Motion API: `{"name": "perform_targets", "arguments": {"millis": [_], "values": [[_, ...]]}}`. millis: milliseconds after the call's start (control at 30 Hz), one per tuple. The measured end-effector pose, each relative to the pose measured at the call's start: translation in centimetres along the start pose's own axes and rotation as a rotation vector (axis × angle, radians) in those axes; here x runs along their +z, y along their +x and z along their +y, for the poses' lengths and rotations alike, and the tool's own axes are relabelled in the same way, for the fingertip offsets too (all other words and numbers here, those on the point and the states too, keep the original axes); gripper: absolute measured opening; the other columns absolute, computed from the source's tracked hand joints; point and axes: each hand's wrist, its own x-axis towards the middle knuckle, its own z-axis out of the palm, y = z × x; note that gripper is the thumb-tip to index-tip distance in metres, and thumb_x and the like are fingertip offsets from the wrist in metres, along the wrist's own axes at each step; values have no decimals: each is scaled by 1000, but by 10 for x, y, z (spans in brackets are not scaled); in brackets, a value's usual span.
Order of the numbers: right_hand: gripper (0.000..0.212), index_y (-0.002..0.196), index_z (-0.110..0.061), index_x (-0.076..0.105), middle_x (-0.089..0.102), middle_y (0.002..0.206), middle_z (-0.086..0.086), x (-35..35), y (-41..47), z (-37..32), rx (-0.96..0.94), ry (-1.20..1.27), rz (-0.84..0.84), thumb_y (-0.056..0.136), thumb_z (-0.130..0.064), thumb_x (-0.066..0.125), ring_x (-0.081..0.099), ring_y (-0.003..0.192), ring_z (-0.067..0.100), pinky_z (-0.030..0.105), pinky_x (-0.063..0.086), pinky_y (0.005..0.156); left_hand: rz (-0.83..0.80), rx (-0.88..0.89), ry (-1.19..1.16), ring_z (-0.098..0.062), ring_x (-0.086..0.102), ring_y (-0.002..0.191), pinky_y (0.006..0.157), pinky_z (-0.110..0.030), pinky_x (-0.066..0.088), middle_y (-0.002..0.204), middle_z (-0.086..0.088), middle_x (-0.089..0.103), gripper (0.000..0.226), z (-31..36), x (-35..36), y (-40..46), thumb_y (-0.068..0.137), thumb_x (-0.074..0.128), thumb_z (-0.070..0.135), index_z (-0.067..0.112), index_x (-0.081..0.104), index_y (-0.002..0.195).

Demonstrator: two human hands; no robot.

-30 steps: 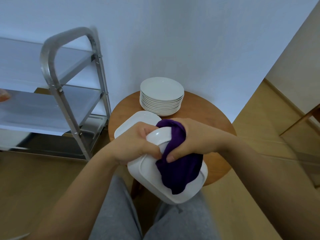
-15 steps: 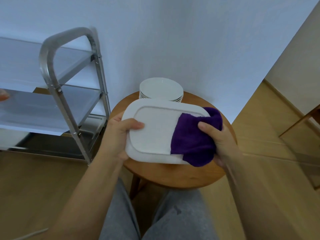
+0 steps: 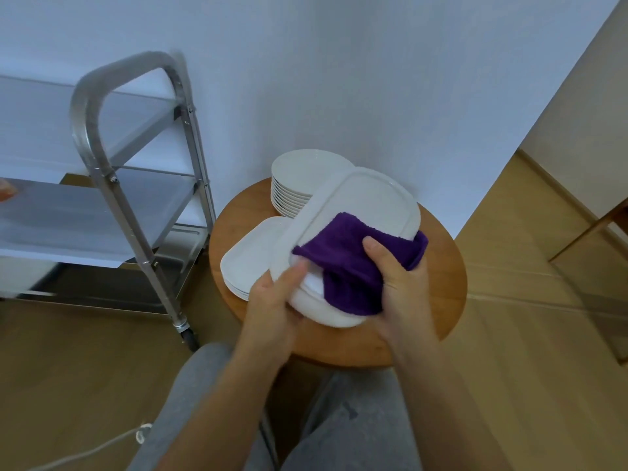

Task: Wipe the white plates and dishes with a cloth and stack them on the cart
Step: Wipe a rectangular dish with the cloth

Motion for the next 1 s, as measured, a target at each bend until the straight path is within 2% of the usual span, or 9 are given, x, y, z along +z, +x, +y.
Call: {"name": "perform_targets", "arguments": {"millis": [133, 233, 400, 500, 600, 700, 833, 933, 1000], "values": [[68, 120, -27, 53, 70, 106, 0, -22, 9, -23, 107, -254, -318, 59, -15, 82, 68, 95, 21, 34, 56, 68, -99, -238, -22, -28, 69, 91, 75, -40, 58, 104, -12, 71, 55, 34, -23, 27, 68, 63, 42, 10, 61, 113], [67, 117, -31, 53, 70, 102, -4, -18, 7, -19, 187, -387, -438, 58, -17, 81, 68, 94, 18, 31, 56, 68, -178, -363, 109, -30, 69, 90, 70, -42, 58, 107, -15, 70, 51, 41, -10, 35, 69, 69, 29, 12, 62, 117], [74, 121, -40, 46, 65, 108, -13, -23, -8, -1, 67, -471, -347, 58, -31, 83, 65, 98, 10, 29, 57, 71, -181, -278, 59, -30, 70, 84, 63, -41, 57, 99, -14, 72, 38, 39, -8, 40, 66, 72, 25, 15, 71, 103], [84, 130, -41, 37, 55, 121, -12, -28, -27, 21, 51, -484, -281, 60, -44, 83, 61, 103, 11, 26, 57, 73, -44, -179, -10, -30, 71, 83, 64, -43, 57, 95, -12, 73, 37, 41, -8, 45, 63, 75, 24, 14, 72, 99], [84, 144, -41, 16, 29, 143, -8, -23, -35, 38, -15, -632, -53, 73, -56, 59, 44, 118, 11, 20, 52, 79, 186, -133, 13, -29, 67, 90, 68, -44, 58, 99, -7, 70, 43, 30, -2, 39, 67, 77, 26, 22, 60, 106], [78, 146, -40, 2, 0, 155, -6, -13, -41, 47, -123, -824, 96, 79, -59, 37, 23, 136, 17, 26, 35, 102, 324, -14, 126, -16, 65, 76, 43, -23, 51, 80, 8, 68, 20, 19, 6, 28, 76, 71, 42, 35, 53, 85], [59, 133, -49, -5, -15, 157, -4, -6, -45, 58, -199, -997, 85, 82, -57, 23, -4, 143, 14, 30, 6, 114, 214, 129, 342, -3, 64, 63, 42, -12, 45, 57, 31, 61, 19, 17, 21, 15, 82, 56, 54, 37, 49, 76], [60, 145, -37, -4, -9, 158, 0, 5, -32, 57, -159, -970, 106, 94, -47, 25, -2, 144, 21, 37, 8, 116, 88, 153, 489, 18, 56, 59, 40, -5, 40, 56, 27, 61, 22, 5, 28, 6, 84, 52, 52, 33, 50, 74], [60, 149, -25, 1, -7, 158, 3, 13, -23, 51, -232, -1002, 102, 98, -38, 30, -2, 144, 24, 37, 6, 116, 43, 137, 512, 13, 59, 58, 43, -7, 43, 57, 22, 64, 23, -2, 26, 3, 86, 51, 48, 31, 56, 72]]}}
